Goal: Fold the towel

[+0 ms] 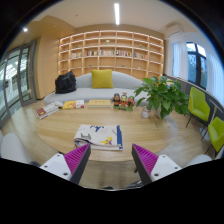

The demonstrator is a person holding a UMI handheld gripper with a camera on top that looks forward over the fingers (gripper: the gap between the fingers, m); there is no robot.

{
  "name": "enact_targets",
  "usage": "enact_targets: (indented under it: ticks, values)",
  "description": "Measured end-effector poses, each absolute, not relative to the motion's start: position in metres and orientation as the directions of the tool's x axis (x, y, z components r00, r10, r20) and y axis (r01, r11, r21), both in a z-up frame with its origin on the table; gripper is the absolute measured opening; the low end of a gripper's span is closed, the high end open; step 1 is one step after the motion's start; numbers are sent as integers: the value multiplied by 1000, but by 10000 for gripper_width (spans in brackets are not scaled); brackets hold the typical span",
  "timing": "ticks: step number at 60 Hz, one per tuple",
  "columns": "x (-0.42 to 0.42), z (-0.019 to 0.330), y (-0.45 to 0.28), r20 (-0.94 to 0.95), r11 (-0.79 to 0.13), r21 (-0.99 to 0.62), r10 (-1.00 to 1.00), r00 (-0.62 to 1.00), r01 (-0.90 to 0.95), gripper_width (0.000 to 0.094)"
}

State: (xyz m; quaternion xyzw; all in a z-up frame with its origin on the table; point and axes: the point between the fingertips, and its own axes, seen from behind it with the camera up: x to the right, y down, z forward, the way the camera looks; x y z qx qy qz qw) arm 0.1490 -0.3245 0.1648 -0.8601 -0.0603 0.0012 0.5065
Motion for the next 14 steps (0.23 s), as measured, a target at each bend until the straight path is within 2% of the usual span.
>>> enact_targets:
  ticks: [14]
  values:
    - [146,183,-349,64,-448,-887,124,990,113,859]
